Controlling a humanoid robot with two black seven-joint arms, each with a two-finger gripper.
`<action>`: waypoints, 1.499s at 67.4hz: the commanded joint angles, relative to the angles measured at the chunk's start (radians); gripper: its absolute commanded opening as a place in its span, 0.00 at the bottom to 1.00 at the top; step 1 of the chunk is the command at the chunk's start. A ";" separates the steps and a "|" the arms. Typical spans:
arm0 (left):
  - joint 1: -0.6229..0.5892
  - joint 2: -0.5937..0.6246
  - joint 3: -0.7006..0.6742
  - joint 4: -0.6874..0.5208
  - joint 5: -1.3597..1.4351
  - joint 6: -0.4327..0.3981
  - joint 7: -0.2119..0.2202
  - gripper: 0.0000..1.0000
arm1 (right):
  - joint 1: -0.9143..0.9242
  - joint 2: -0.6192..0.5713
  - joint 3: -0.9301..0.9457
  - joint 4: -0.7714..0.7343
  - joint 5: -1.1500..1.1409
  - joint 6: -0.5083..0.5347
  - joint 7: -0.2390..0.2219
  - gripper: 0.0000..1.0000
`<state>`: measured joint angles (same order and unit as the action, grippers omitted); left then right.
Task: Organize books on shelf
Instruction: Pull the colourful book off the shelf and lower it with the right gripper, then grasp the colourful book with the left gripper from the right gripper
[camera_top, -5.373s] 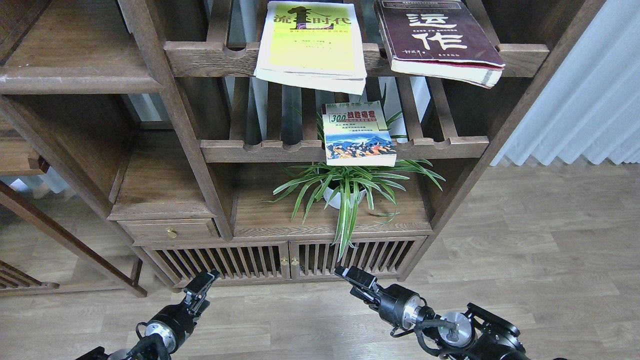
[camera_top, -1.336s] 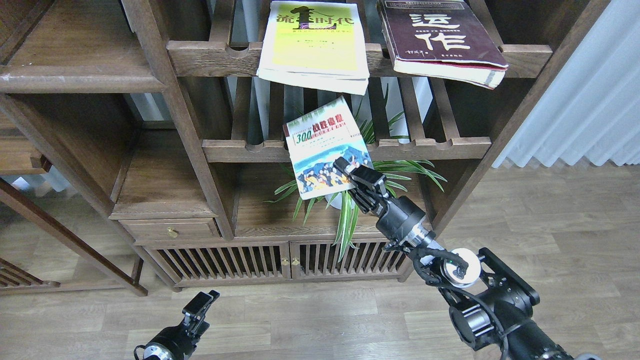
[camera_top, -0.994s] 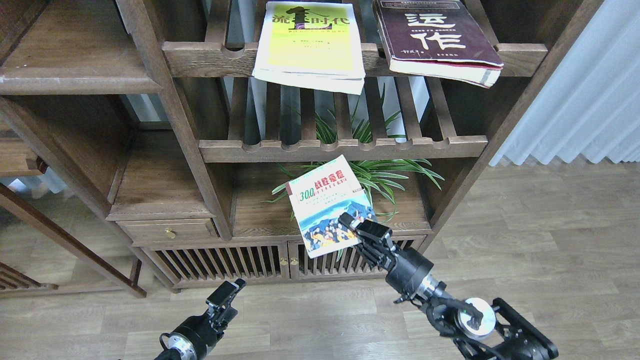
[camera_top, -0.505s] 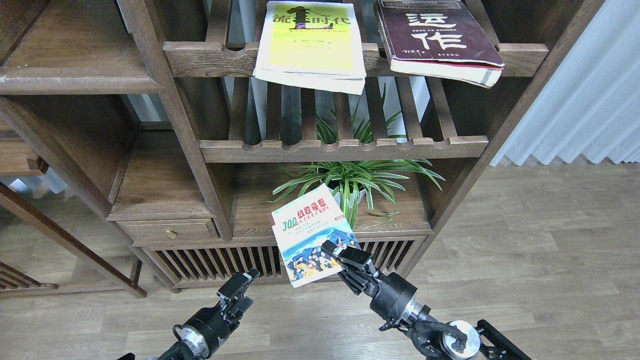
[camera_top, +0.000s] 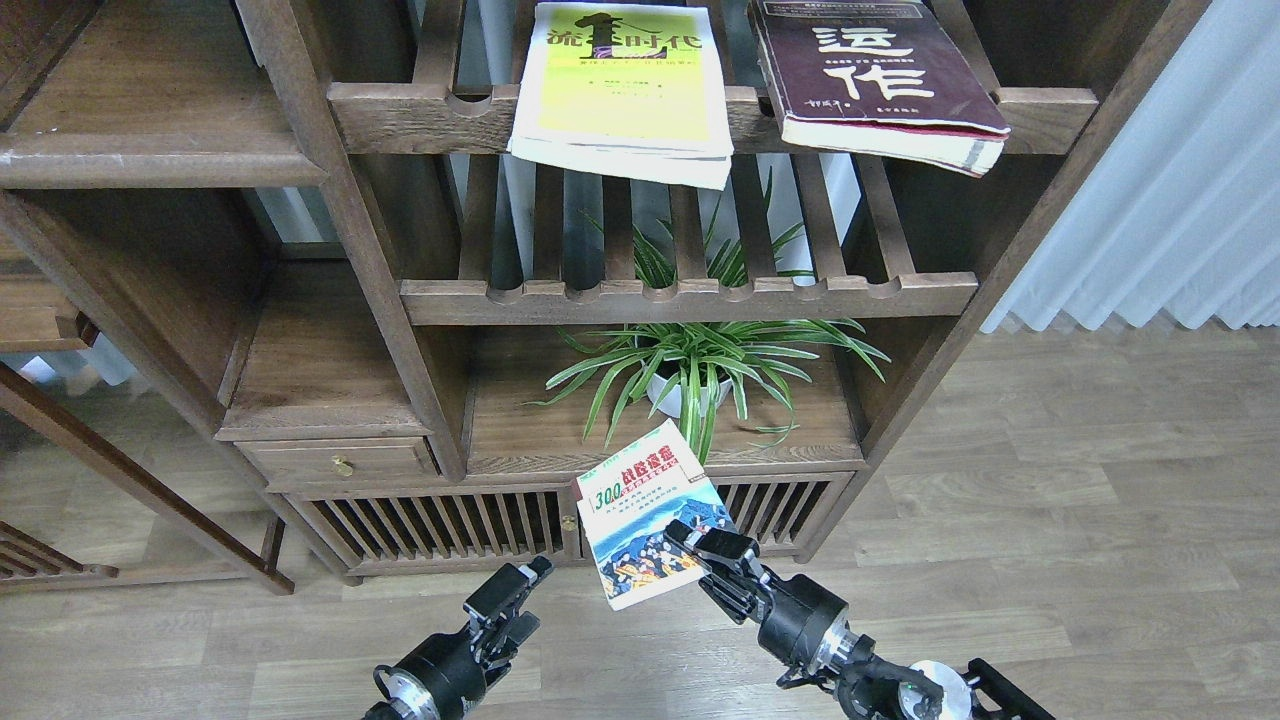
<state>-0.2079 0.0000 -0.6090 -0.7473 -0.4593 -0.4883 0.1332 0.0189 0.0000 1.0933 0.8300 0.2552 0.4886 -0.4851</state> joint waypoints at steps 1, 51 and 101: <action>-0.013 0.000 -0.002 -0.001 -0.001 0.000 0.000 0.99 | 0.000 0.000 -0.012 0.006 0.001 0.000 -0.003 0.05; -0.090 0.000 0.009 -0.049 -0.004 0.000 -0.052 0.99 | 0.019 0.000 -0.135 0.069 0.082 0.000 0.011 0.06; -0.090 0.000 0.048 -0.099 -0.038 0.000 -0.130 0.54 | 0.019 0.000 -0.179 0.092 0.111 0.000 0.011 0.06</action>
<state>-0.2980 0.0001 -0.5610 -0.8592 -0.4704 -0.4887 0.0289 0.0384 -0.0002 0.9185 0.9218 0.3652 0.4888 -0.4734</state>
